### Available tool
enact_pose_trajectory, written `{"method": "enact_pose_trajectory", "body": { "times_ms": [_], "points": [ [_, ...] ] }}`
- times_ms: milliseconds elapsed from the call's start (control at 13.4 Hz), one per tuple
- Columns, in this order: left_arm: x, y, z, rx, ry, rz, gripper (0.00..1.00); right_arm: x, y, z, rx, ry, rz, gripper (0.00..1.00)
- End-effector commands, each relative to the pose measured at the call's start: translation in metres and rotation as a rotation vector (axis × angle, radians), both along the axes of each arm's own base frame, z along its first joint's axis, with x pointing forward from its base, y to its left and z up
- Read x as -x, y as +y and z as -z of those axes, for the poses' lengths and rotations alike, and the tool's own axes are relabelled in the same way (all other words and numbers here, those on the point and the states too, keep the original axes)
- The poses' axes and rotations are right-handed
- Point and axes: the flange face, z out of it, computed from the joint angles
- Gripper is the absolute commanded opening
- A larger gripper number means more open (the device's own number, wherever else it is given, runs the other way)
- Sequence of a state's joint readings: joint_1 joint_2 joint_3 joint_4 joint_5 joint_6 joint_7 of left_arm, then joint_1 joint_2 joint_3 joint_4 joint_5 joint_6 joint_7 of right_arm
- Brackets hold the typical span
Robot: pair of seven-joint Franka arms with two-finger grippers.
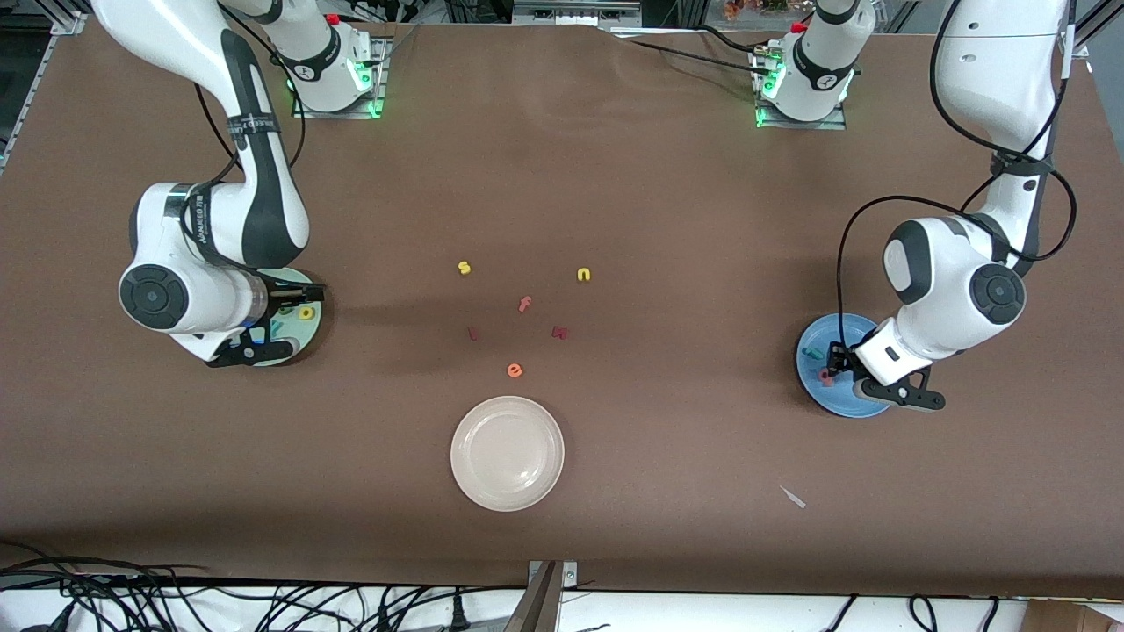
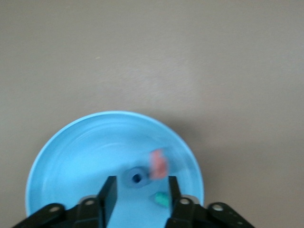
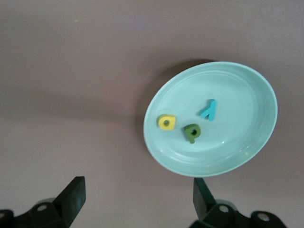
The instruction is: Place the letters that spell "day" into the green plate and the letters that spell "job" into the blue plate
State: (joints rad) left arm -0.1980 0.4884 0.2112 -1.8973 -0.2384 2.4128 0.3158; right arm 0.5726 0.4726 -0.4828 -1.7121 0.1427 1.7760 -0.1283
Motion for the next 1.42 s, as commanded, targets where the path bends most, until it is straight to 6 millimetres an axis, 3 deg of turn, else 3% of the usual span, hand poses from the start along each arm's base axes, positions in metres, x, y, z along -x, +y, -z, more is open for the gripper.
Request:
{"method": "enact_pose_trajectory", "body": {
  "times_ms": [0,224,373,671,895,1044,1193,1343],
  "points": [
    [0.032,0.033,-0.031,-0.018,-0.012,-0.002,1.00,-0.001,0.016,-0.030,0.000,0.038,-0.010,1.00],
    [0.047,0.039,-0.023,-0.014,0.016,-0.018,1.00,0.003,0.043,-0.067,0.012,0.089,-0.015,1.00],
    [0.055,0.040,-0.032,-0.007,0.006,-0.023,1.00,0.009,0.068,-0.090,0.044,0.104,0.009,1.00],
    [0.050,0.038,-0.136,0.007,-0.079,0.017,1.00,0.026,0.089,-0.140,0.005,0.052,-0.035,1.00],
    [0.065,0.025,-0.228,-0.057,-0.088,0.116,1.00,0.038,0.073,-0.191,-0.013,-0.030,-0.070,1.00],
    [0.085,0.024,-0.278,-0.038,-0.056,0.124,1.00,0.045,0.046,-0.236,-0.019,-0.115,-0.061,1.00],
    [0.095,0.015,-0.315,-0.033,-0.040,0.141,1.00,0.051,0.017,-0.269,-0.038,-0.180,-0.013,1.00],
    [0.100,0.017,-0.334,-0.054,-0.001,0.134,1.00,0.050,-0.020,-0.283,-0.052,-0.206,0.056,1.00]
  ]
}}
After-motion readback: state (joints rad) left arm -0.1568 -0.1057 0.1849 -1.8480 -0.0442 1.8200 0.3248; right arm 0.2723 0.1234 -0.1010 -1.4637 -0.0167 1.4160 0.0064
